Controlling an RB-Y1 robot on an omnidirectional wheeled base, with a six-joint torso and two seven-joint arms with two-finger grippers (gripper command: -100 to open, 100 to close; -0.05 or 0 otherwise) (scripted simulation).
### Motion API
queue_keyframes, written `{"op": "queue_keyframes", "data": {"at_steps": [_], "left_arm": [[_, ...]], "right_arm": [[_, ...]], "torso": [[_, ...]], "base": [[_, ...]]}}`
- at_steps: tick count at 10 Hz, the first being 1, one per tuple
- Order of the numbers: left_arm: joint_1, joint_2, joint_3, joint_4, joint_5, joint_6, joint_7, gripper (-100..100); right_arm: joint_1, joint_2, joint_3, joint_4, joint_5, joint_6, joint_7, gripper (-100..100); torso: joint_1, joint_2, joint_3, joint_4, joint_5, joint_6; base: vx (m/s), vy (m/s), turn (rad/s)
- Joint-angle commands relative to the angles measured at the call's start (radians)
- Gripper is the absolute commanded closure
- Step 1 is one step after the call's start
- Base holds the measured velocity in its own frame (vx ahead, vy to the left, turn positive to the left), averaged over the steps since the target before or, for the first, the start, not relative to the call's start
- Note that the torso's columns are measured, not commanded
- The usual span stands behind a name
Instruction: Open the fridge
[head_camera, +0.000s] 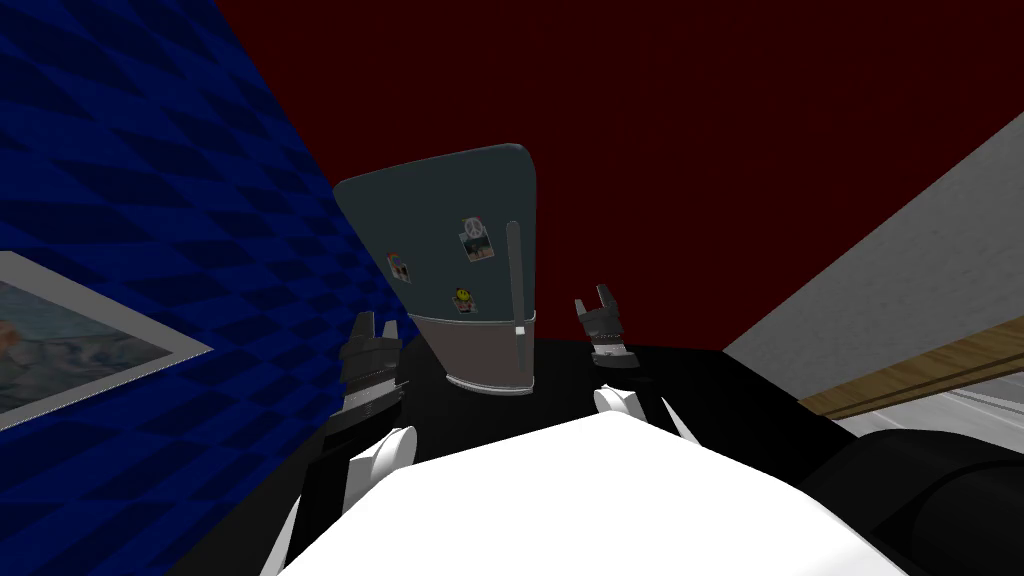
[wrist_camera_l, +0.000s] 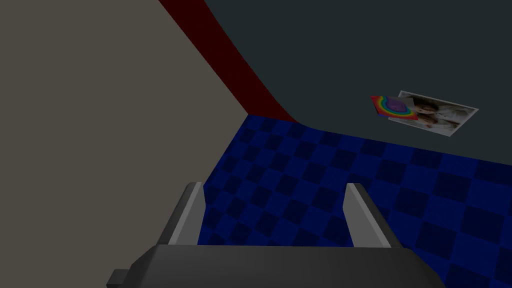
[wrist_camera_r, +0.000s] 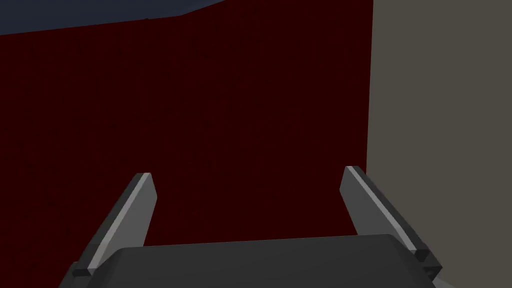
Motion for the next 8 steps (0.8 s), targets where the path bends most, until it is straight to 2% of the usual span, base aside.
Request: {"op": "queue_keyframes", "data": {"at_steps": [1,8], "left_arm": [[0.0,0.0,0.0,0.0,0.0,0.0,0.0,0],[0.0,0.0,0.0,0.0,0.0,0.0,0.0,0]], "right_arm": [[0.0,0.0,0.0,0.0,0.0,0.0,0.0,0],[0.0,0.0,0.0,0.0,0.0,0.0,0.0,0]], "torso": [[0.0,0.04,-0.082,0.041,0.0,0.0],[0.0,0.544,-1.087,0.544,0.0,0.0]], "base": [[0.0,0.0,0.0],[0.0,0.0,0.0]]}}
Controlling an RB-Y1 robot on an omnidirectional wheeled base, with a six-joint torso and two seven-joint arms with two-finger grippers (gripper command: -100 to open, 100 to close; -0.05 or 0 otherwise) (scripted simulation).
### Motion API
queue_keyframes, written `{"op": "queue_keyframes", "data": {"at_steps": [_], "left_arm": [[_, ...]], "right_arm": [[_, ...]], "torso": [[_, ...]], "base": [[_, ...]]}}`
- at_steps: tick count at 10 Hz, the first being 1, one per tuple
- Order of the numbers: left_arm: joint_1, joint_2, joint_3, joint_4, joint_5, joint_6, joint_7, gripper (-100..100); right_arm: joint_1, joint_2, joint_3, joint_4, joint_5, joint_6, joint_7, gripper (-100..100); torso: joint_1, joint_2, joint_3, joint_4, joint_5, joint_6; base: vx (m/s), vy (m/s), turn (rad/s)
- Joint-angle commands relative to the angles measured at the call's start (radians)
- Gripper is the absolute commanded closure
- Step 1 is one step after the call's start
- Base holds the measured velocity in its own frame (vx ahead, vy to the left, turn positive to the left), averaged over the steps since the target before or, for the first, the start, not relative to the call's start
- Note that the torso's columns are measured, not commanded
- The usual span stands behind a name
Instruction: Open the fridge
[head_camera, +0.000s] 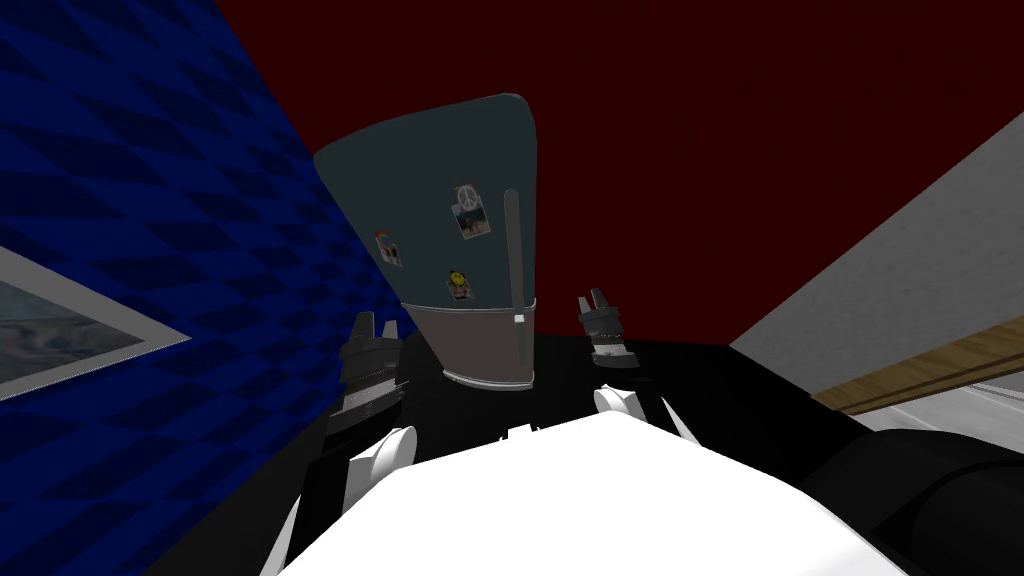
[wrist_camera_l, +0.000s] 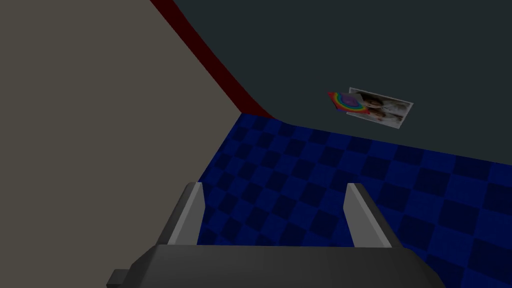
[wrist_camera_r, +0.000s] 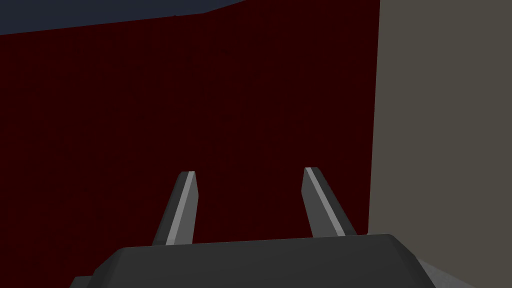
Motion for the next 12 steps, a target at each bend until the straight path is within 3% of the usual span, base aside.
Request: {"op": "queue_keyframes", "data": {"at_steps": [1,2,4,7,12], "left_arm": [[0.0,0.0,0.0,0.0,0.0,0.0,0.0,0],[0.001,0.039,0.0,-0.002,-0.001,0.011,-0.001,-100],[0.003,0.086,0.001,-0.005,-0.003,0.034,-0.003,-100],[0.009,0.133,0.002,-0.011,-0.006,0.087,-0.007,-100],[0.021,0.155,0.005,-0.027,-0.014,0.196,-0.016,-100]], "right_arm": [[0.0,0.0,0.0,0.0,0.0,0.0,0.0,0],[0.0,0.0,0.0,0.0,0.0,0.0,0.0,0],[0.0,0.0,0.0,0.0,0.0,0.0,0.0,0],[0.0,0.0,0.0,0.0,0.0,0.0,0.0,0],[0.0,0.0,0.0,0.0,0.0,0.0,0.0,0]], "torso": [[0.0,0.074,-0.148,0.074,0.0,0.0],[0.0,0.148,-0.295,0.148,0.0,0.0],[-0.001,0.19,-0.384,0.19,0.0,0.0],[-0.002,0.194,-0.39,0.194,0.0,0.0],[-0.001,0.194,-0.39,0.194,0.0,0.0]], "base": [[0.0,0.0,0.0],[0.013,-0.016,-0.01],[0.017,-0.044,-0.014],[0.034,-0.087,-0.02],[0.04,-0.103,-0.026]]}}
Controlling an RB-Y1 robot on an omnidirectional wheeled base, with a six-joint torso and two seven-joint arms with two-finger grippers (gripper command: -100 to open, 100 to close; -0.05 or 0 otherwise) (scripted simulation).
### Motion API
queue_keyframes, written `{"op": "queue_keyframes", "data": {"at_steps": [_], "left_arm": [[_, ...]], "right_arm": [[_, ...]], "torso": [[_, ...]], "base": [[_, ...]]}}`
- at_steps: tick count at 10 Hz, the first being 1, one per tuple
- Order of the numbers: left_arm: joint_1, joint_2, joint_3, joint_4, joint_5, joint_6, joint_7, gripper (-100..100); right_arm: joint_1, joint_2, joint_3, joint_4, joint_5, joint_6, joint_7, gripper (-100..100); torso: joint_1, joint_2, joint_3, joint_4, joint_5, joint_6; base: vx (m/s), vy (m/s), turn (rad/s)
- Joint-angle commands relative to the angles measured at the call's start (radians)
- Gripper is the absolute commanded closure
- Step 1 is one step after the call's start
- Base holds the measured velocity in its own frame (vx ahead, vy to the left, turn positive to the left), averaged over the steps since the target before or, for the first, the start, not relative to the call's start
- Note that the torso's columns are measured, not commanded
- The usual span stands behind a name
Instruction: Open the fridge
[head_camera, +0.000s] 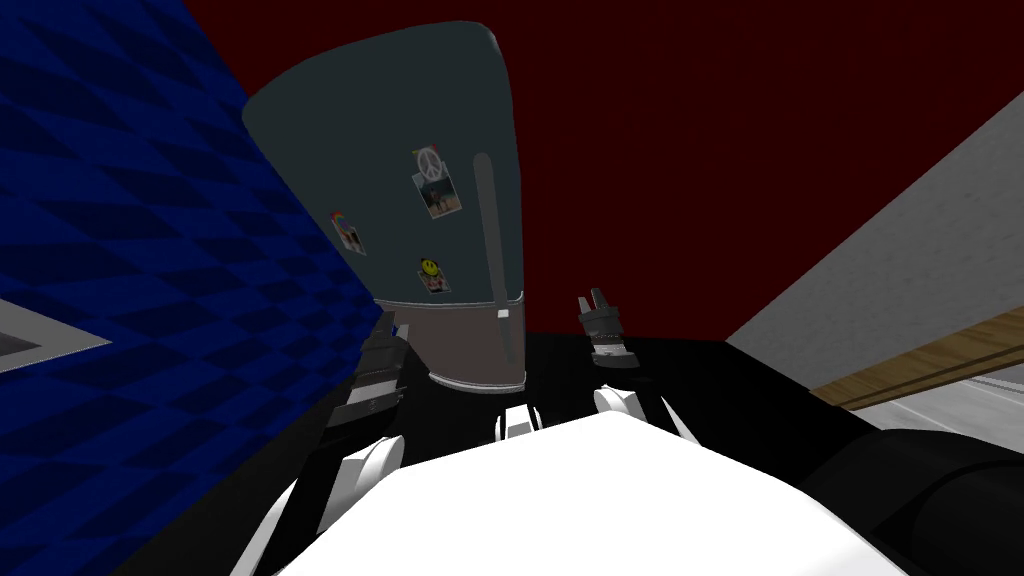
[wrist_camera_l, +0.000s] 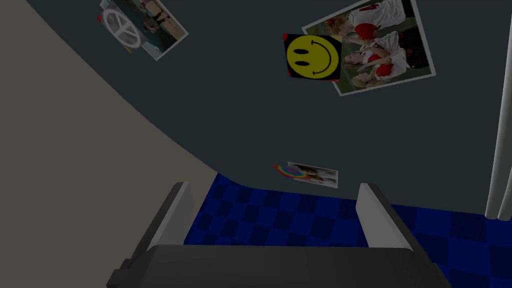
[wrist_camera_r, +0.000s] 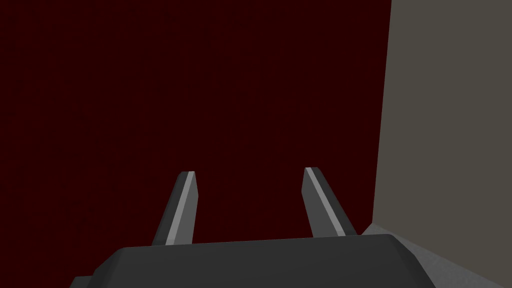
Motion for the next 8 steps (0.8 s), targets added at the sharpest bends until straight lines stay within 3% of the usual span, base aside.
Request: {"op": "queue_keyframes", "data": {"at_steps": [1,8], "left_arm": [[0.008,0.004,0.003,-0.011,-0.003,0.059,-0.004,-100],[0.025,-0.019,0.007,-0.047,-0.013,0.196,-0.016,-100]], "right_arm": [[0.0,0.0,0.0,0.0,0.0,0.0,0.0,0],[0.0,0.0,0.0,0.0,0.0,0.0,0.0,0]], "torso": [[0.001,0.001,0.0,0.0,0.0,0.0],[0.001,0.001,0.001,0.0,0.0,0.0]], "base": [[0.056,-0.104,-0.027],[0.042,-0.096,-0.023]]}}
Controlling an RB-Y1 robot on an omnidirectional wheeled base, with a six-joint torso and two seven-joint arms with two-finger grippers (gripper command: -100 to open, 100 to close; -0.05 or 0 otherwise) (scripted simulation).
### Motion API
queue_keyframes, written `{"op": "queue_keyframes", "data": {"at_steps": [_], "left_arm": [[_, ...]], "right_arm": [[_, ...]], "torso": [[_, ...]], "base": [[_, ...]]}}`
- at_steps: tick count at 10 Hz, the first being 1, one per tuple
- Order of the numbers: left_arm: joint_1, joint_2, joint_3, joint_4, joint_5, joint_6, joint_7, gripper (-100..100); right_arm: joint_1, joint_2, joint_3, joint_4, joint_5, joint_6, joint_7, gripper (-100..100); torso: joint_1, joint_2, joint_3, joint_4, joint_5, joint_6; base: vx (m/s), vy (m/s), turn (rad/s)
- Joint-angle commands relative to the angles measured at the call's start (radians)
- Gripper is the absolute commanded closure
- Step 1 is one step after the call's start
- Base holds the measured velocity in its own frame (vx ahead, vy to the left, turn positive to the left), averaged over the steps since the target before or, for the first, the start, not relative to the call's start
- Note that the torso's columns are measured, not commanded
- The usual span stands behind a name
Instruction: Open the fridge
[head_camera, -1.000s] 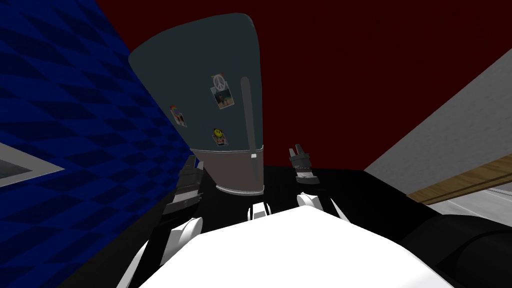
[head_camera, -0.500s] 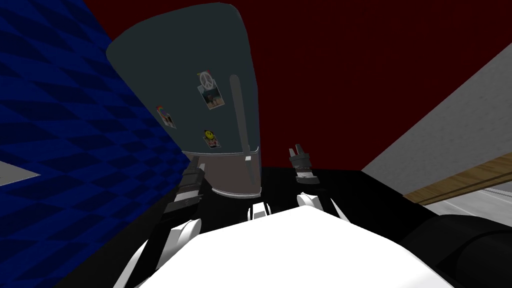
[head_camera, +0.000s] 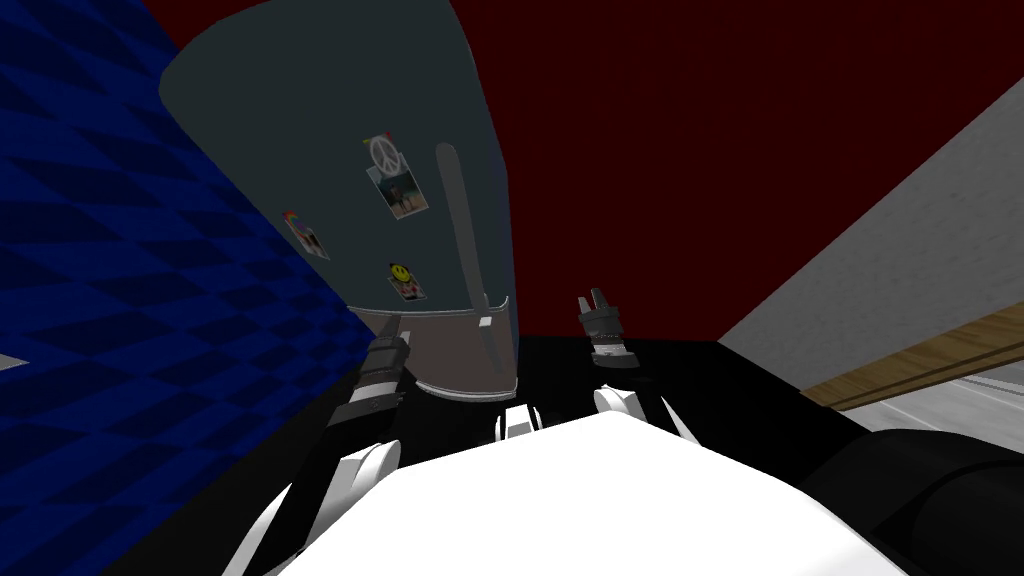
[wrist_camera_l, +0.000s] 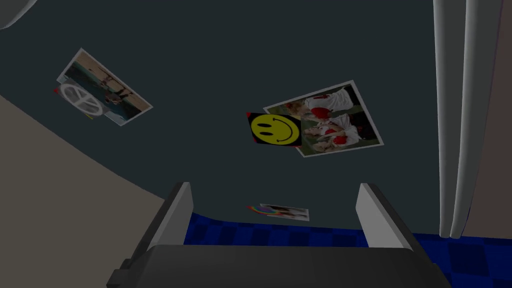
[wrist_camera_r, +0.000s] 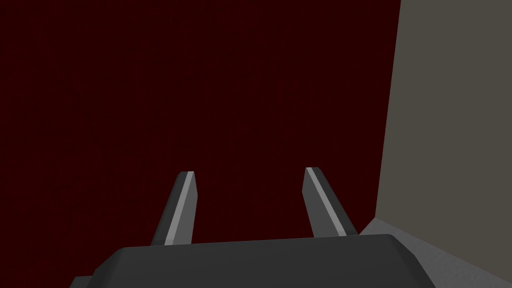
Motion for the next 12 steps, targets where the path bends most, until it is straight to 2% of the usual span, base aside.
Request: {"op": "queue_keyframes", "data": {"at_steps": [1,6,12], "left_arm": [[0.003,-0.01,0.003,-0.011,-0.003,0.05,-0.004,-100],[0.014,-0.015,0.005,-0.028,-0.009,0.137,-0.012,-100],[0.031,0.018,0.009,-0.04,-0.018,0.262,-0.023,-100]], "right_arm": [[0.0,0.0,0.0,0.0,0.0,0.0,0.0,0],[0.0,0.0,0.0,0.0,0.0,0.0,0.0,0],[0.0,0.0,0.0,0.0,0.0,0.0,0.0,0]], "torso": [[-0.001,0.0,0.0,0.0,0.0,0.0],[-0.001,-0.001,-0.001,0.0,0.0,0.0],[-0.002,-0.001,-0.001,0.0,0.0,0.0]], "base": [[0.02,-0.095,-0.023],[0.038,-0.082,-0.021],[0.045,-0.101,-0.025]]}}
